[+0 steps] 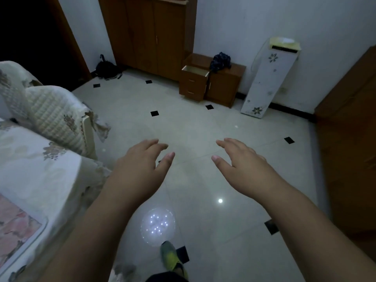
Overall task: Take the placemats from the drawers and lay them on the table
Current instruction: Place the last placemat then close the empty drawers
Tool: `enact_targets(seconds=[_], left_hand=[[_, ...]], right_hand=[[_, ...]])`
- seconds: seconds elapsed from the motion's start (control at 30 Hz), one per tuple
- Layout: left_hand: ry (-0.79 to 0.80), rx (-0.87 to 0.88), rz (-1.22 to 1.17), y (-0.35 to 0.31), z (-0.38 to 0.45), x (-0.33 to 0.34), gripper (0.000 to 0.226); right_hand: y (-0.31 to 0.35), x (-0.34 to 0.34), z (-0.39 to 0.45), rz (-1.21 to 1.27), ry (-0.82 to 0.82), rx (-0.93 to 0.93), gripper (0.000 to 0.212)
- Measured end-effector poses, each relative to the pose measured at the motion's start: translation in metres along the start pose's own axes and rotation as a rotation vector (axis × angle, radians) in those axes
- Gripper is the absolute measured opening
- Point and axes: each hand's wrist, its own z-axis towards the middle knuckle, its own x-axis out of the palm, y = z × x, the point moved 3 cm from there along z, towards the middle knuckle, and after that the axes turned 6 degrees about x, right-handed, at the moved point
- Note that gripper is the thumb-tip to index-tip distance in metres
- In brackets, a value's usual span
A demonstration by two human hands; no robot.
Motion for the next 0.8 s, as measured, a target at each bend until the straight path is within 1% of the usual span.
enact_targets(seconds=[0.13, 0.3, 0.57, 0.8], left_hand=[[-0.021, -0.02, -0.018, 0.033, 0.061, -0.004, 0.053], [-0.053, -0.077, -0.025, 0.085, 0.126, -0.027, 0.054], [-0.117, -0.241, -0.013, 0.16, 0.157, -0.061, 0.055], [-0.134, -0.423, 0.012, 0.206, 0.194, -0.075, 0.054]], right_hand=[[0.021, -0.008, 0.067, -0.046, 0.011, -0.006, 0.057], [0.082, -0.011, 0.157, -0.079, 0.011, -0.088, 0.056], [0.17, 0.001, 0.249, -0.076, 0.077, -0.289, 0.056], [0.223, 0.024, 0.338, -0.068, 0.171, -0.455, 0.054]])
